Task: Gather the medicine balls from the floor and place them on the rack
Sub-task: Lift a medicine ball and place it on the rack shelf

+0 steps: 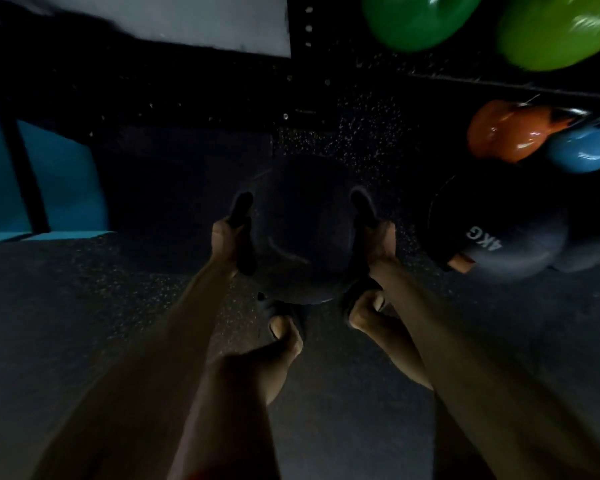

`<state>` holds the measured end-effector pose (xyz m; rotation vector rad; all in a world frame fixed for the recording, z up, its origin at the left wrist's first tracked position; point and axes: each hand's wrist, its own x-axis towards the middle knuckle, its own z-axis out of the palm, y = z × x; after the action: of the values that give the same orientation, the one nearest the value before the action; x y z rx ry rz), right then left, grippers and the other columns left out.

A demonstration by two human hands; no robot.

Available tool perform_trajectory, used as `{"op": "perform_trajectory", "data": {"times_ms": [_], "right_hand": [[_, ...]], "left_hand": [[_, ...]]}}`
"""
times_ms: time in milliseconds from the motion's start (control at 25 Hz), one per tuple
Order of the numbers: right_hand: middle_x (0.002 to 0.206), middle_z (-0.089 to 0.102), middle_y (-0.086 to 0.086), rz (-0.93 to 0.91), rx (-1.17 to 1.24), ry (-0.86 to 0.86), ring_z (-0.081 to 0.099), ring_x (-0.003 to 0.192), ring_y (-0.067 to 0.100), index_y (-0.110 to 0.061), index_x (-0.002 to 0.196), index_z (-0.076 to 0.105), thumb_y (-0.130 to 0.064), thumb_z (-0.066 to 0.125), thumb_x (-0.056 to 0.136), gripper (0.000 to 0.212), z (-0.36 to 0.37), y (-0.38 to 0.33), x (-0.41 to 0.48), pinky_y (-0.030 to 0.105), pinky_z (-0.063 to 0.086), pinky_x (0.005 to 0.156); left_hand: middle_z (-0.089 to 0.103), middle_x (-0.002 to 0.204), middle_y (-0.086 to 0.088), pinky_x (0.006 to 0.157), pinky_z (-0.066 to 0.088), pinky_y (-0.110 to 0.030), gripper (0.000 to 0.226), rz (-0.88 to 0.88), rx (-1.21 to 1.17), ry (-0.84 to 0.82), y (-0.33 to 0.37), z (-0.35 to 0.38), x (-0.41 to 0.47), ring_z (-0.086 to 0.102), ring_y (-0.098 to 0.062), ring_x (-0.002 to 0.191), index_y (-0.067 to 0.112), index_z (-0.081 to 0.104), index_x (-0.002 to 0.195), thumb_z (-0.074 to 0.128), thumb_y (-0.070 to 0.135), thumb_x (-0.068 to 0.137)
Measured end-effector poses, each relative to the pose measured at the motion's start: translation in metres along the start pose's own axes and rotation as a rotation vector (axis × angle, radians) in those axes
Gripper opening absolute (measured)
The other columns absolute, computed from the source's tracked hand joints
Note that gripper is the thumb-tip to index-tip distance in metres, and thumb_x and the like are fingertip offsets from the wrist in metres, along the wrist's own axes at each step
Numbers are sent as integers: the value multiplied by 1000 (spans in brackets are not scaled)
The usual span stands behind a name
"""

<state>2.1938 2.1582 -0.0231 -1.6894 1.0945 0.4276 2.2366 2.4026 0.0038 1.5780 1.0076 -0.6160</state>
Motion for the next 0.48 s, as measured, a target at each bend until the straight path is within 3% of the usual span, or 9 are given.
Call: {"op": "perform_trajectory", "data": {"times_ms": [80, 200, 360, 480], "right_hand": [[78, 56, 9, -66, -10, 8, 50, 68, 20, -7, 83, 59, -21, 58, 94, 18, -41, -49, -62, 31, 36, 57], [69, 57, 2, -172, 42, 6, 49, 60, 11, -8, 77, 63, -29, 63, 90, 25, -97, -107, -143, 27, 36, 52], [77, 62, 7, -318, 122, -3, 54, 69, 14, 7, 96, 68, -27, 64, 86, 36, -148, -167, -217, 33, 41, 58], [76, 66, 4, -414, 176, 31, 57, 72, 15, 4, 98, 69, -43, 61, 71, 55, -178, -207, -249, 42, 48, 60]], "left_hand": [[60, 65, 0, 52, 44, -30, 27, 13, 9, -17, 46, -19, -71, 54, -18, 59, 12, 64, 82, 64, 36, 94], [59, 71, -4, 59, 44, -33, 22, 157, 75, -68, 98, -46, -160, 55, -20, 66, 8, 63, 83, 62, 26, 96], [61, 71, -6, 67, 42, -39, 18, 324, 44, -116, 151, -76, -239, 56, -23, 70, 11, 64, 74, 65, 24, 87], [55, 73, -10, 64, 37, -39, 22, 480, 78, -122, 196, -82, -284, 49, -21, 72, 8, 58, 72, 61, 27, 83]]}}
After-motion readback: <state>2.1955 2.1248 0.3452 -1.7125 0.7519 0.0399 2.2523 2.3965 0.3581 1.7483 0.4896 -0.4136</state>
